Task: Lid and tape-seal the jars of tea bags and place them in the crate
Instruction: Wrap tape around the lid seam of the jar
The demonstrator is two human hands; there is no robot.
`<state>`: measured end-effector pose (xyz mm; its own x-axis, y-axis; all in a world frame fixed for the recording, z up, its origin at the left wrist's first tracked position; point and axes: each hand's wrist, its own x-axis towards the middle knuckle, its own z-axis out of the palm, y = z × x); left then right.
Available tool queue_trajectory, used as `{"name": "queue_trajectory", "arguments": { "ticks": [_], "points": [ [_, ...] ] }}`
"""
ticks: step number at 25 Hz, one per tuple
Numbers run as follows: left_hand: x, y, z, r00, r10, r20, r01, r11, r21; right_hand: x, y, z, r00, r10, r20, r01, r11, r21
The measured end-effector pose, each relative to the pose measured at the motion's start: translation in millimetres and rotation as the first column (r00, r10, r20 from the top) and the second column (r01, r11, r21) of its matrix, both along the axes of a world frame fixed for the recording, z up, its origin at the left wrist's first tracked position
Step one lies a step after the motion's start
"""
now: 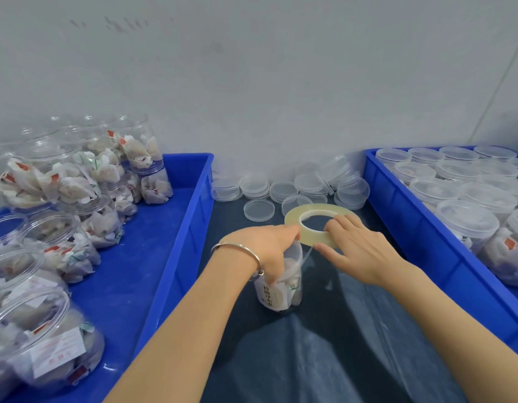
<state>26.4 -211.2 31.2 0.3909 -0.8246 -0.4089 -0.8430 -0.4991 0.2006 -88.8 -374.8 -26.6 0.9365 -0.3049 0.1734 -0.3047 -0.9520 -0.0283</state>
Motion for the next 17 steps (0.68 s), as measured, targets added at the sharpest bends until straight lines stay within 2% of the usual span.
{"name": "queue_trajectory", "arguments": {
  "ticks": [5,7,9,11,12,14,17],
  "points": [
    [-18.5,-4.9,-10.7,0.991,-0.018,0.13,0.022,0.999,-0.027,-0.9,-3.0,-0.9,0.999,-0.046,-0.007,0.046,0.996,0.072],
    [-23.5,-4.6,-17.9,0.993,0.06,0.099,-0.055,0.997,-0.052,1.5,0.1,-1.5,0.998,-0.055,-0.019,0.057,0.994,0.09],
    [-35.3,-8.2,-29.9,0.978,0.201,0.06,-0.191,0.971,-0.144,6.7,4.2,-0.5,0.998,-0.052,-0.031,0.055,0.993,0.1],
    [-49.1,-13.4,-44.6,0.937,0.328,0.121,-0.287,0.92,-0.266,12.5,7.3,2.0,0.999,-0.03,-0.037,0.034,0.993,0.114],
    [-52.8,-14.9,-50.5,0.919,0.353,0.178,-0.286,0.904,-0.317,14.3,8.0,3.1,0.999,-0.01,-0.039,0.015,0.992,0.124],
    [-47.3,-12.6,-57.8,0.921,0.323,0.216,-0.218,0.89,-0.401,14.2,7.9,5.1,0.999,0.027,-0.047,-0.02,0.99,0.14],
    [-21.3,1.3,-49.0,0.982,0.177,0.066,-0.126,0.872,-0.474,9.4,10.2,7.1,0.998,0.033,-0.047,-0.027,0.992,0.123]
  ]
}}
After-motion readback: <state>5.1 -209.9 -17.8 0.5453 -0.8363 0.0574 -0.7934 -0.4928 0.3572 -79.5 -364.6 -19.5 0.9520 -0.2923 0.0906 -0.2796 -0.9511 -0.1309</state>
